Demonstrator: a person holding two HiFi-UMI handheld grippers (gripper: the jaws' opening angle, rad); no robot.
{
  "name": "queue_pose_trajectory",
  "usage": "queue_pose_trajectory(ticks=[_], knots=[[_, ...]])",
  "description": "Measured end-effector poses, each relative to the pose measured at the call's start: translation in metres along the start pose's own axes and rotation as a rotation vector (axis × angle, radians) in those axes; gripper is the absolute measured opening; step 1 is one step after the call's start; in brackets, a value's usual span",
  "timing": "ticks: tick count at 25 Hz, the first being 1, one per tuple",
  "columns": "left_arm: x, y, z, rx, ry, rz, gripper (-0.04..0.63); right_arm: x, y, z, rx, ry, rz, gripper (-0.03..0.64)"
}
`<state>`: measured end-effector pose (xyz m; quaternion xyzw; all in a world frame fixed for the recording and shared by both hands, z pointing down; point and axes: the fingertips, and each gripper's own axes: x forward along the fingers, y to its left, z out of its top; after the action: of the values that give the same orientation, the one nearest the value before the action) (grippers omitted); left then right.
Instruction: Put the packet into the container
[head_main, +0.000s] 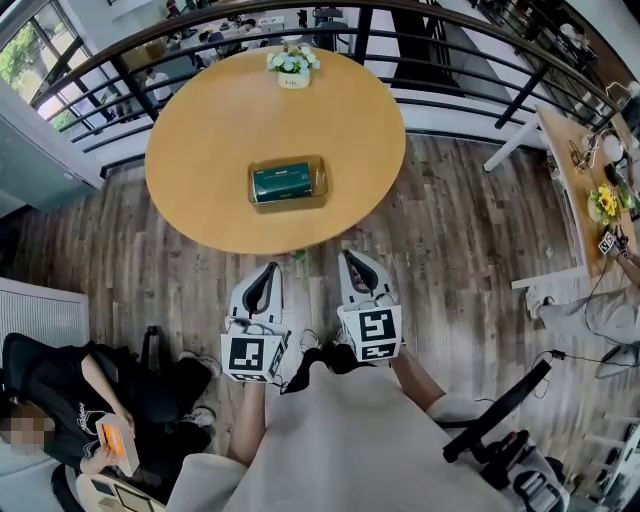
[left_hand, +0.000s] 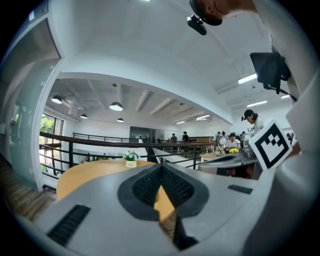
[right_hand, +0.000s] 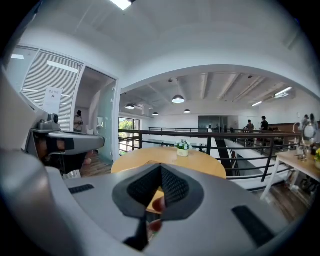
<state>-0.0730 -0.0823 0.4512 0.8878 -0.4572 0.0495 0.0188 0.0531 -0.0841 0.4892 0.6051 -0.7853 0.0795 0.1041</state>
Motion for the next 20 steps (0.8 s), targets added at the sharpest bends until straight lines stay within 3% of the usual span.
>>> queue_pose_trajectory(ticks=[20], knots=[[0.020,-0.026,0.005,0.008,0.009,0.019,0.005,0.002,-0.021,0.003,-0.007,-0.010,0.041,0.003]])
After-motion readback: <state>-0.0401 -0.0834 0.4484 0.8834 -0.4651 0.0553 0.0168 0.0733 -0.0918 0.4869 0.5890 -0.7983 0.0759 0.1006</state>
